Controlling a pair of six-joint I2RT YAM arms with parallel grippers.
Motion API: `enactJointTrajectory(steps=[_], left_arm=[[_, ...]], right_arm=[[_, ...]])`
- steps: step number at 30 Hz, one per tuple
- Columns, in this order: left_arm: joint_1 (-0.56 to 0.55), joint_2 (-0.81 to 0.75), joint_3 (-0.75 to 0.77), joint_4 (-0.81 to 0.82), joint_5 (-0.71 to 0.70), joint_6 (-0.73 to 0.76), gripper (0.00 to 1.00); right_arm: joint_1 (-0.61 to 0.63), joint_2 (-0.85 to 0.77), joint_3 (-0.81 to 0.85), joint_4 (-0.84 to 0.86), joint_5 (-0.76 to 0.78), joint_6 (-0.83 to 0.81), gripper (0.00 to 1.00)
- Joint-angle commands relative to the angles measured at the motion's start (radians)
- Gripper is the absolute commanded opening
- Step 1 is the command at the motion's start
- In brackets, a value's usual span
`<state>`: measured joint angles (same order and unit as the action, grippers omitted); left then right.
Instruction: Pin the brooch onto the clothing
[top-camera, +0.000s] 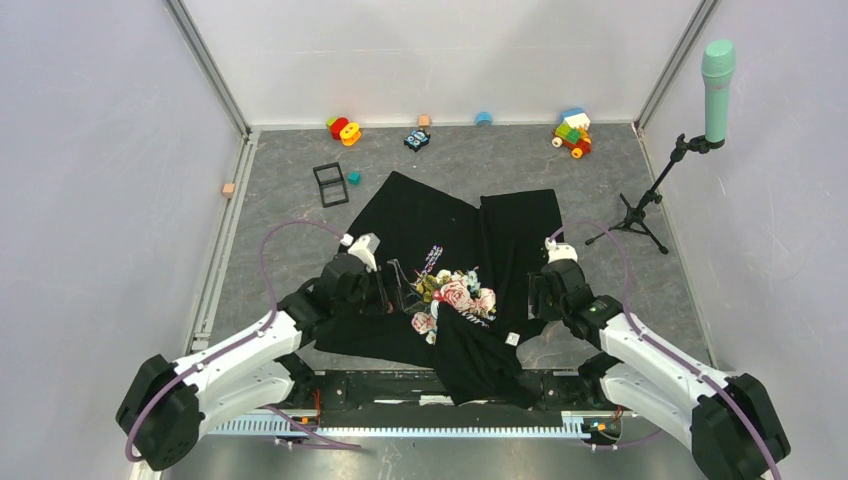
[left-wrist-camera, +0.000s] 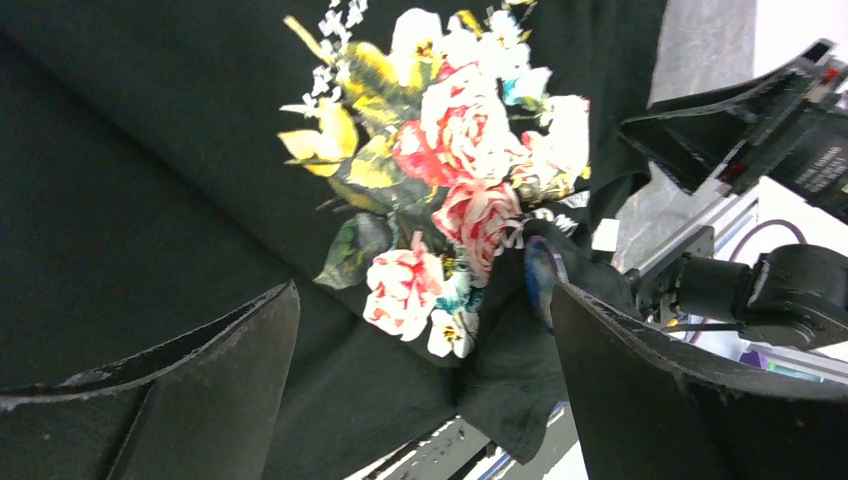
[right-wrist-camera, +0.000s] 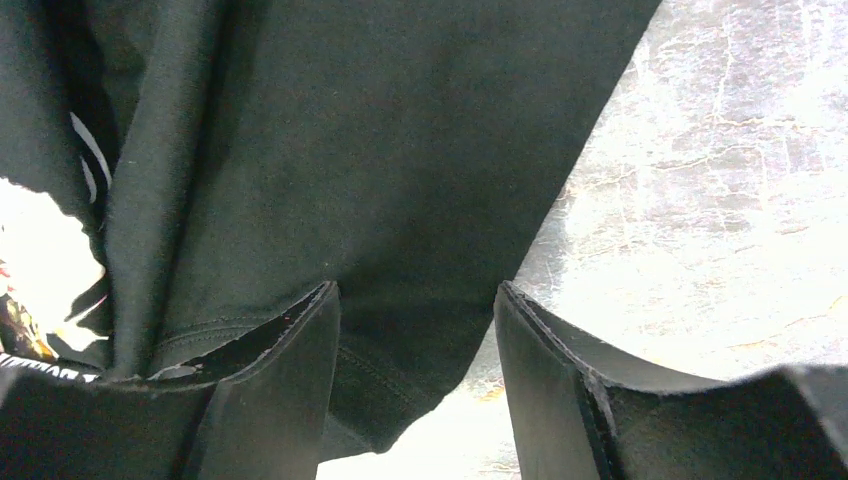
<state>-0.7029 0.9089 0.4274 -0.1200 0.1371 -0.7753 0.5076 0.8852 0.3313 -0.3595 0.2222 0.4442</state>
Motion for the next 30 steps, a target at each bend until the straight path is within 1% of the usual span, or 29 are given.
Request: enactJointTrajectory(steps=[1, 7, 8, 12, 14, 17, 19, 22, 23, 25, 30], left_arm=[[0.011, 0.039, -0.069, 0.166, -0.006, -0.082, 1.0], [0.02, 0.059, -0.175, 0.309, -0.024, -0.148, 1.0], [0.022, 0.062, -0.185, 0.314, -0.035, -0.152, 1.0], [0.052, 0.071, -0.243, 0.335, -0.058, -0.191, 1.0], [0.07, 0.06, -0.272, 0.34, -0.067, -0.214, 1.0], [0.093, 0.018, -0.301, 0.317, -0.092, -0.233, 1.0], [0.102, -0.015, -0.311, 0.279, -0.113, -0.241, 1.0], [0.119, -0.072, -0.323, 0.2, -0.133, -0.254, 1.0], [0.124, -0.094, -0.325, 0.169, -0.171, -0.262, 1.0], [0.135, -0.14, -0.333, 0.096, -0.198, -0.276, 1.0], [0.15, -0.283, -0.379, -0.042, -0.261, -0.358, 1.0]], right_arm=[[-0.004, 0.013, -0.005, 0.044, 0.063, 0.018, 0.63], [-0.004, 0.04, -0.038, 0.08, 0.035, 0.032, 0.55], [-0.004, 0.045, -0.046, 0.088, 0.035, 0.035, 0.52], [-0.011, 0.08, -0.071, 0.125, 0.042, 0.036, 0.3], [-0.024, 0.112, -0.07, 0.155, 0.043, 0.023, 0.22], [-0.069, 0.193, -0.027, 0.186, 0.048, -0.02, 0.06], [-0.108, 0.259, 0.013, 0.219, 0.046, -0.056, 0.0], [-0.177, 0.383, 0.101, 0.261, 0.041, -0.103, 0.0], [-0.199, 0.425, 0.131, 0.273, 0.042, -0.119, 0.0], [-0.248, 0.526, 0.202, 0.299, 0.043, -0.146, 0.0], [-0.345, 0.788, 0.443, 0.322, 0.034, -0.192, 0.0]])
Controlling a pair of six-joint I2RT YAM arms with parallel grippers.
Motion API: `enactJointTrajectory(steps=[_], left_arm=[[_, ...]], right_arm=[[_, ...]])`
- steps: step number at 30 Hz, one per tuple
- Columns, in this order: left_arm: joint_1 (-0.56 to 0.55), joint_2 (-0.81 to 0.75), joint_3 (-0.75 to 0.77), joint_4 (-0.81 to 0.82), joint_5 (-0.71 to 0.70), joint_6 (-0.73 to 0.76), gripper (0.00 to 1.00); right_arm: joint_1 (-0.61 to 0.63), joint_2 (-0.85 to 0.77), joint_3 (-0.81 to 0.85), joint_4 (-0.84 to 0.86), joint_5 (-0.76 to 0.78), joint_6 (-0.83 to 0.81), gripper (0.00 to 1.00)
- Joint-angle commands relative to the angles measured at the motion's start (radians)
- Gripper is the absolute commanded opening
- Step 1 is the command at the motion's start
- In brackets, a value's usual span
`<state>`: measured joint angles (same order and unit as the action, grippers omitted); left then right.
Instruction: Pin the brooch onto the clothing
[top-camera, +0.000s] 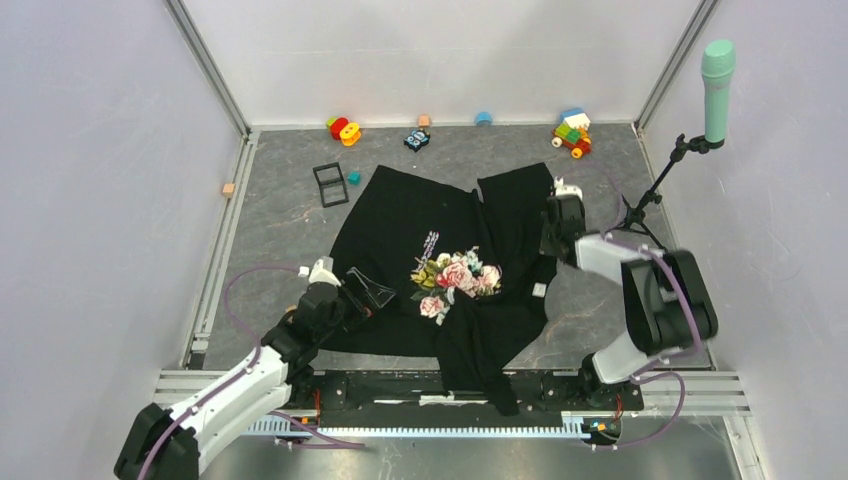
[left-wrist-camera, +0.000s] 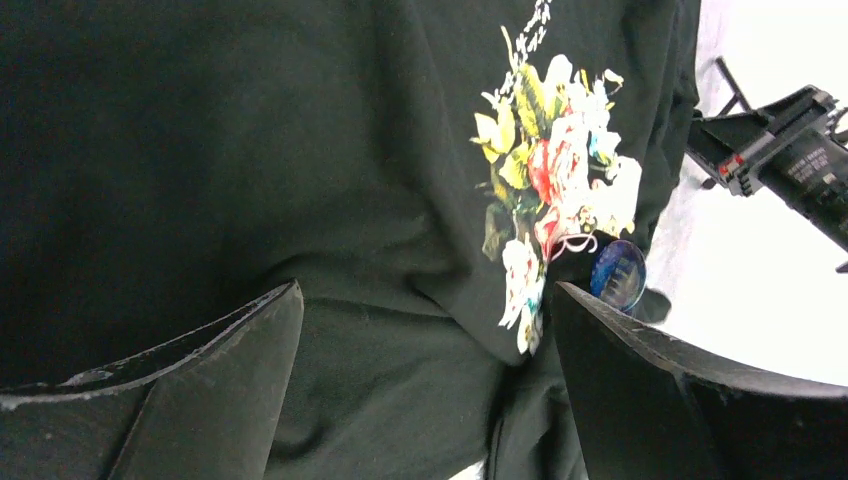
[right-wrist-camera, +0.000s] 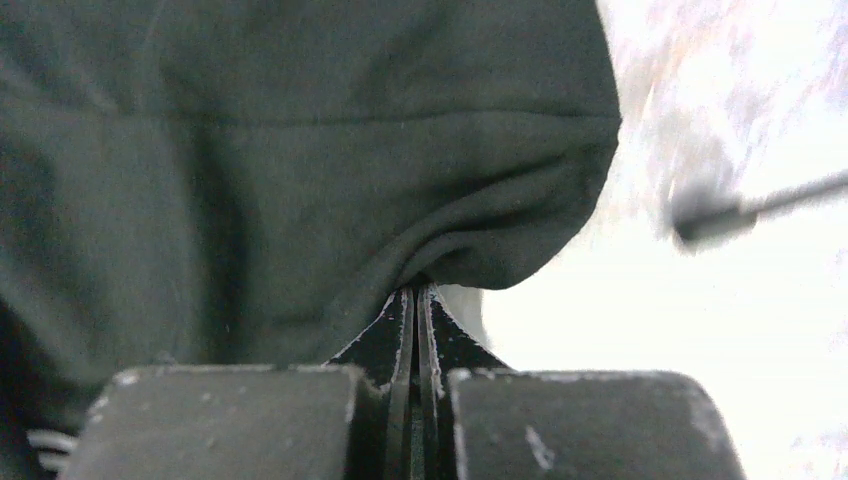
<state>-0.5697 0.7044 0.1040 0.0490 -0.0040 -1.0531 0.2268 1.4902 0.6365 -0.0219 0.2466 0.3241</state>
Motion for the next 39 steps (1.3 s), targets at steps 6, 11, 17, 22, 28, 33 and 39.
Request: enactJointTrajectory(steps=[6, 11, 17, 22, 28, 33, 39], left_arm=[[0.022, -0.267, -0.081, -0.367, -0.175, -0.14, 1.0], [0.024, -0.329, -0.073, -0.428, -0.205, -0.18, 1.0], [0.024, -0.315, 0.001, -0.495, -0.258, -0.132, 1.0], [0.024, -0.251, 0.07, -0.43, -0.211, -0.035, 1.0], [0.024, -0.016, 0.246, -0.33, -0.086, 0.144, 1.0], [0.032, 0.217, 0.403, -0.259, -0.016, 0.288, 1.0], [0.1, 0.481, 0.608, -0.153, 0.066, 0.393, 1.0]], right_arm=[[-0.103, 0.469, 0.481, -0.068, 0.0, -0.111, 0.0], [-0.126, 0.631, 0.722, -0.141, -0.013, -0.122, 0.0], [-0.155, 0.692, 0.907, -0.212, -0.027, -0.129, 0.0], [-0.187, 0.672, 1.002, -0.271, -0.104, -0.177, 0.16], [-0.188, 0.463, 0.94, -0.325, -0.166, -0.254, 0.57], [-0.192, 0.209, 0.674, -0.332, -0.184, -0.264, 0.67], [-0.218, -0.044, 0.324, -0.3, -0.24, -0.25, 0.69]])
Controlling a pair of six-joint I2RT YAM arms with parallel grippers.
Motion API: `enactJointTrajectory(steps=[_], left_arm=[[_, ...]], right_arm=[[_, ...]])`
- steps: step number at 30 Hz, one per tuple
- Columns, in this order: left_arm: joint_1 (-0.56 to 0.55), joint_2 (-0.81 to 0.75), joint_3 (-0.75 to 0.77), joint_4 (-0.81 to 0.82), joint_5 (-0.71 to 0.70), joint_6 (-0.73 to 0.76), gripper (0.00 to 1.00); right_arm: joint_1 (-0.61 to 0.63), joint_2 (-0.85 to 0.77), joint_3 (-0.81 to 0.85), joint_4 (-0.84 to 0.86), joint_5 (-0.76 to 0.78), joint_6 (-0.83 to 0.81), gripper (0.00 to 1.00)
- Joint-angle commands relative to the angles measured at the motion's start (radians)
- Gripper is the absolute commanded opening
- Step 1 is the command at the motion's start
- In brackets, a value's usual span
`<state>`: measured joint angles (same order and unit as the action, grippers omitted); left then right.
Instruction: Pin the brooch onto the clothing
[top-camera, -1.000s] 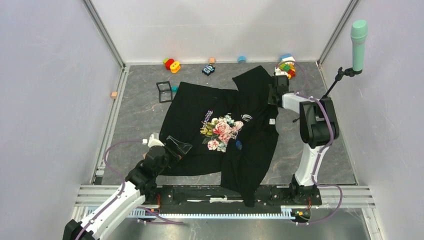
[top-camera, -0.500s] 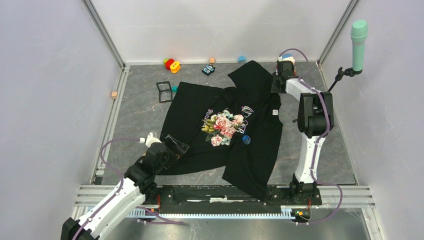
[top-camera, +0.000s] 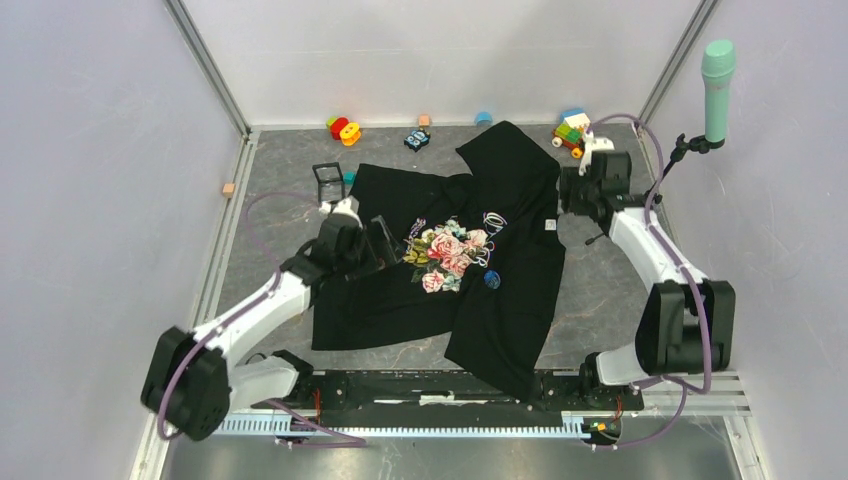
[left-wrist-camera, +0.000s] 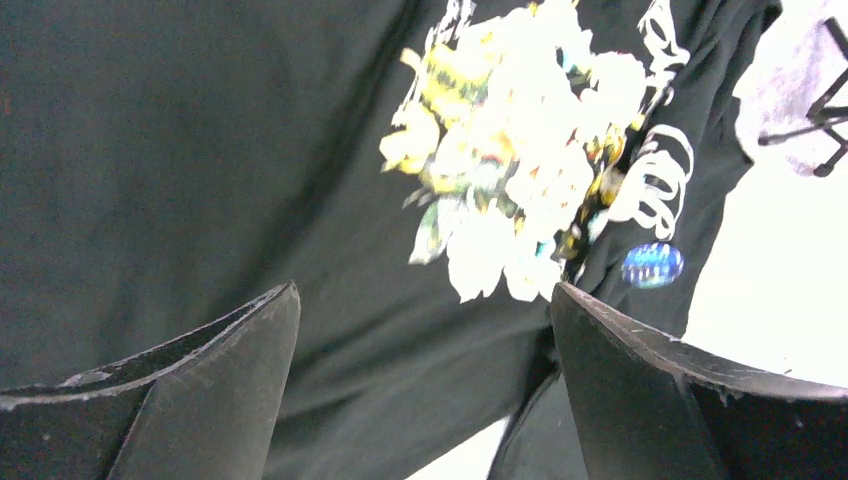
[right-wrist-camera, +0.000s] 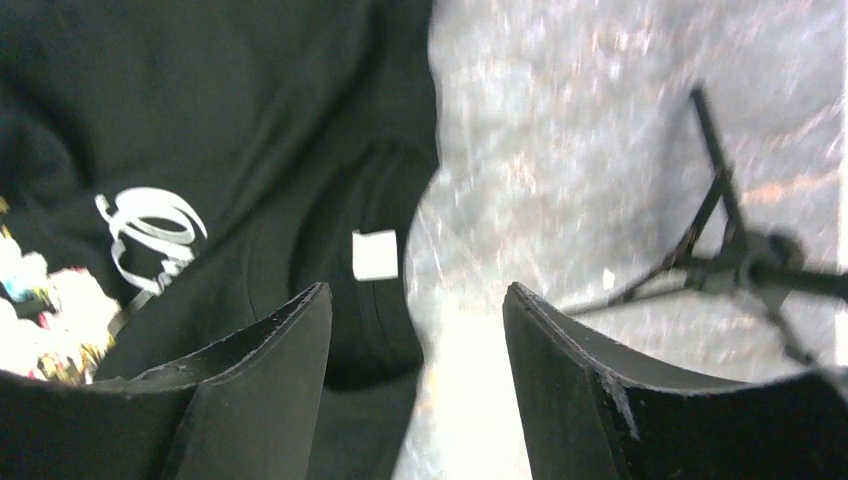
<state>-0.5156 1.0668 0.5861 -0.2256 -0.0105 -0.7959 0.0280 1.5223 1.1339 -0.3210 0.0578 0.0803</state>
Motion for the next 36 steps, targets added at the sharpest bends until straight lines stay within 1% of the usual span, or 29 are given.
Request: enactJointTrajectory(steps=[1, 2, 4, 7, 9, 13, 18, 22, 26, 29, 30, 31, 33, 36], left_arm=[[0.058, 0.168, 0.167, 0.134, 0.073, 0.146, 1.0], [0.072, 0.223, 0.205, 0.147, 0.073, 0.158, 1.0], [0.091, 0.319, 0.287, 0.161, 0.058, 0.18, 1.0], [0.119, 0.469, 0.43, 0.157, 0.045, 0.215, 1.0], [0.133, 0.554, 0.515, 0.141, 0.018, 0.235, 1.0], [0.158, 0.713, 0.67, 0.119, 0.019, 0.256, 1.0], [0.163, 0.886, 0.857, 0.066, 0.029, 0.287, 1.0], [0.178, 0.983, 0.932, 0.04, 0.052, 0.29, 1.0], [0.203, 1.017, 0.939, 0.046, 0.066, 0.282, 1.0], [0.221, 1.042, 0.941, 0.048, 0.085, 0.276, 1.0], [0.23, 1.054, 0.943, 0.048, 0.093, 0.275, 1.0], [0.239, 1.061, 0.943, 0.047, 0.1, 0.272, 1.0], [0.258, 1.073, 0.932, 0.049, 0.105, 0.266, 1.0], [0.29, 1.079, 0.902, 0.066, 0.106, 0.256, 1.0]], right_arm=[[-0.022, -0.104, -0.226, 0.017, -0.055, 0.0, 0.69], [-0.022, -0.117, -0.267, 0.031, -0.096, 0.001, 0.68], [-0.022, -0.133, -0.325, 0.053, -0.13, 0.01, 0.66], [-0.022, -0.139, -0.398, 0.099, -0.16, 0.028, 0.63], [-0.022, -0.137, -0.427, 0.133, -0.172, 0.032, 0.62], [-0.021, -0.111, -0.433, 0.156, -0.173, 0.027, 0.63], [-0.022, -0.082, -0.426, 0.169, -0.149, 0.037, 0.57], [-0.021, -0.072, -0.434, 0.185, -0.142, 0.039, 0.53], [-0.036, -0.039, -0.444, 0.209, -0.164, 0.046, 0.48], [-0.052, -0.017, -0.455, 0.221, -0.16, 0.056, 0.4], [-0.055, -0.01, -0.459, 0.218, -0.149, 0.067, 0.34], [-0.061, -0.008, -0.463, 0.212, -0.139, 0.076, 0.26], [-0.075, -0.015, -0.478, 0.212, -0.129, 0.093, 0.13], [-0.105, -0.046, -0.509, 0.213, -0.091, 0.123, 0.02]])
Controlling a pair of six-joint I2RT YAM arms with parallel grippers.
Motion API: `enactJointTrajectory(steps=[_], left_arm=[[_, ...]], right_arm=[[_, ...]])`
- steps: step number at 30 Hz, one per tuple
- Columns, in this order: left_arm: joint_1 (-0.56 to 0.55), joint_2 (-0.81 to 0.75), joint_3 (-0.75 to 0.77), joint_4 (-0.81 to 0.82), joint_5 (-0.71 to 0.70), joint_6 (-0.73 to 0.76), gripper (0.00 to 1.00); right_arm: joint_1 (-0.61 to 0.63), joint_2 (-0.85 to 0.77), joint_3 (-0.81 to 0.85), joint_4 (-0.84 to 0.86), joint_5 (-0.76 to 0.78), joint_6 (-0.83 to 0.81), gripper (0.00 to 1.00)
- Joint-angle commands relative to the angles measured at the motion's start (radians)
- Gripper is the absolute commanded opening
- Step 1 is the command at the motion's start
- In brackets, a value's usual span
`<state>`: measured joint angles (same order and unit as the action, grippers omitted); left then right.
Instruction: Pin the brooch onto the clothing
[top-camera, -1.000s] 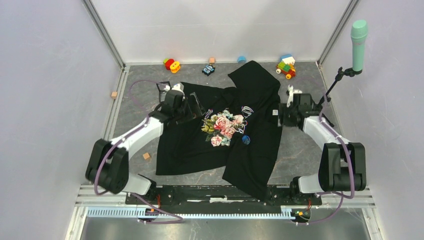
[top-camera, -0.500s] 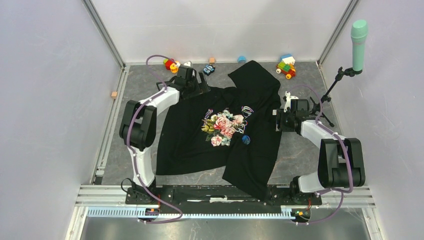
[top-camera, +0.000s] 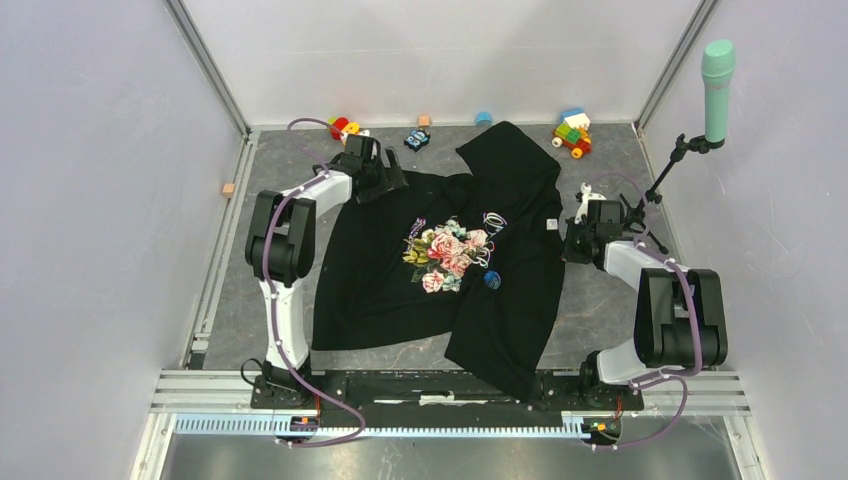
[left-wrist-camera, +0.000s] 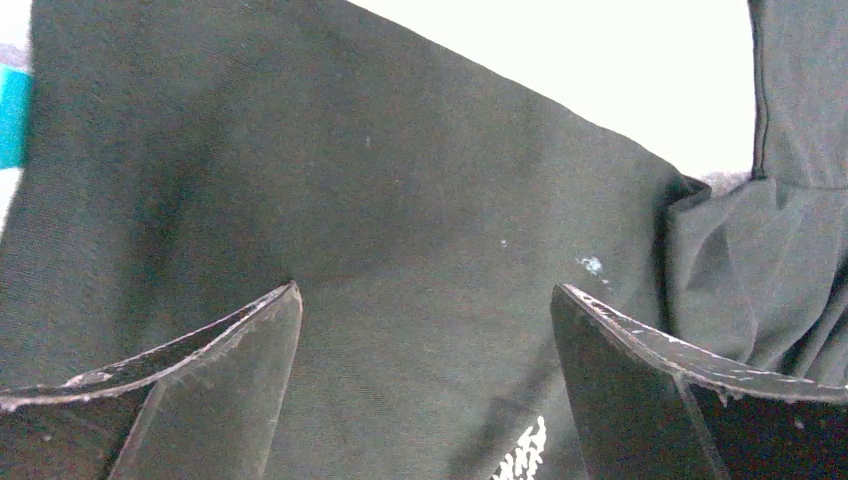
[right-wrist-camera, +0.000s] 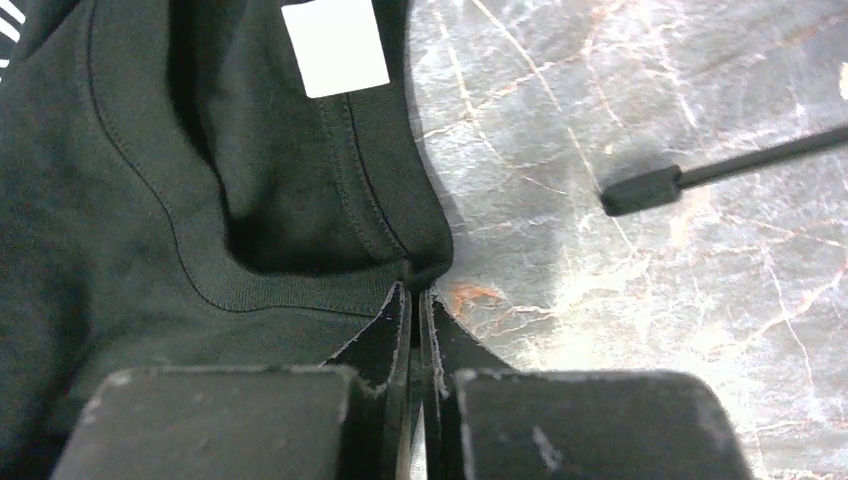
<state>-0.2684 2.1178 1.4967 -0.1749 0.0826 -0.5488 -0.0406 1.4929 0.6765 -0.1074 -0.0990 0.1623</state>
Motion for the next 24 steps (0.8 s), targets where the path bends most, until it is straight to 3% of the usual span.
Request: enactJointTrajectory(steps=[1, 11, 20, 24], left_arm=[[0.053, 0.027, -0.02, 0.018, 0.013, 0.003, 1.0], [0.127, 0.02, -0.088, 0.068, 0.007, -0.033, 1.0], [0.133, -0.026, -0.124, 0.118, -0.044, -0.053, 1.0], [0.131, -0.032, -0.095, 0.121, 0.004, -0.045, 1.0]], right_arm=[[-0.052, -0.029, -0.06, -0.002, 0.077, 0.047, 0.0], [-0.211, -0.149, -0.142, -0.022, 0.17, 0.083, 0.0], [-0.259, -0.198, -0.131, -0.065, 0.242, 0.054, 0.0], [-0.261, -0.22, -0.099, -0.098, 0.186, 0.024, 0.02]])
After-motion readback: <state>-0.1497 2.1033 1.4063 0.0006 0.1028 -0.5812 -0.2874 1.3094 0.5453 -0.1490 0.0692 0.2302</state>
